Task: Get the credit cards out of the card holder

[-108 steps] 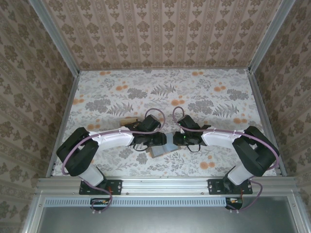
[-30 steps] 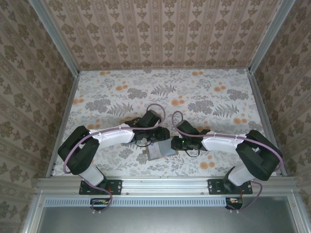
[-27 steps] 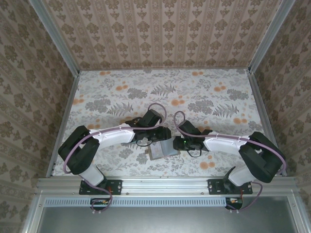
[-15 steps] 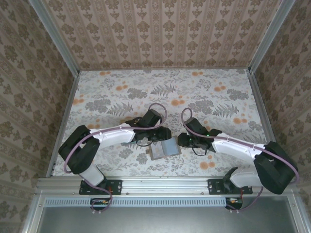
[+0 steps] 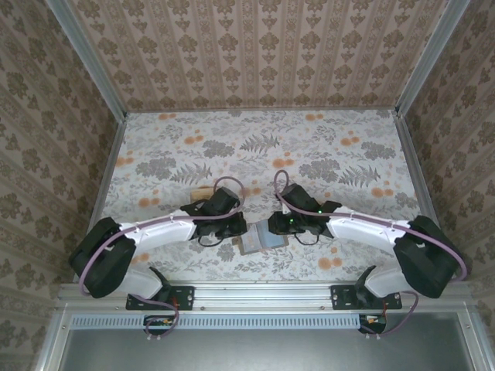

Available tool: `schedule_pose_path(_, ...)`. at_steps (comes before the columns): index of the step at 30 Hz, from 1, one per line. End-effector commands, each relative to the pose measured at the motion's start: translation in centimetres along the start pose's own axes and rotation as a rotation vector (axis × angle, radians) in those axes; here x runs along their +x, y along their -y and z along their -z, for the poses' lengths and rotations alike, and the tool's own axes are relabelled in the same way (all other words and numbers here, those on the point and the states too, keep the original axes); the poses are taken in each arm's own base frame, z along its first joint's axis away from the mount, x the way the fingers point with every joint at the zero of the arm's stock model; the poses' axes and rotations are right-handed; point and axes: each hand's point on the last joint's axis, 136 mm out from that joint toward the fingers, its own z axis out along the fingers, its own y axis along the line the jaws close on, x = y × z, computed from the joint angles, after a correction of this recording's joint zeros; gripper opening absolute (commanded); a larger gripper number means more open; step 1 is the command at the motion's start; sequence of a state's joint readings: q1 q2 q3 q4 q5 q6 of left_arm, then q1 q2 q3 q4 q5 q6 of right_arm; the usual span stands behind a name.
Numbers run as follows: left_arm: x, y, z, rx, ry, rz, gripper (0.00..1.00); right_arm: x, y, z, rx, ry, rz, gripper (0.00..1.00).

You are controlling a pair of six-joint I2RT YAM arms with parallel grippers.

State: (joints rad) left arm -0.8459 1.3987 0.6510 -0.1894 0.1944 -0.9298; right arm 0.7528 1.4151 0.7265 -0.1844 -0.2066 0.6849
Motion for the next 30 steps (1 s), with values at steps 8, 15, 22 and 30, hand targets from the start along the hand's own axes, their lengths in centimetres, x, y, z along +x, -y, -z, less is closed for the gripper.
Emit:
schedule_pose_path(8, 1.2, -2.0, -1.5, -0.047, -0.035, 0.042, 0.08, 1.7, -3.5, -3.5, -0.104, -0.155, 0.024, 0.19)
schedule_pose_path(15, 1.8, -2.8, -1.6, -0.086, -0.054, 0.052, 0.08, 2.4, -2.3, -4.6, -0.048, -0.197, -0.003, 0.21)
schedule_pose_path(22, 2.0, -2.8, -1.7, -0.094, -0.058, 0.044, 0.08, 2.8, -1.6, -5.3, -0.016, -0.217, -0.022, 0.22)
schedule_pose_path(30, 2.3, -2.5, -1.9, -0.095, -0.062, 0.035, 0.07, 3.1, -1.4, -5.7, -0.015, -0.235, -0.043, 0.24)
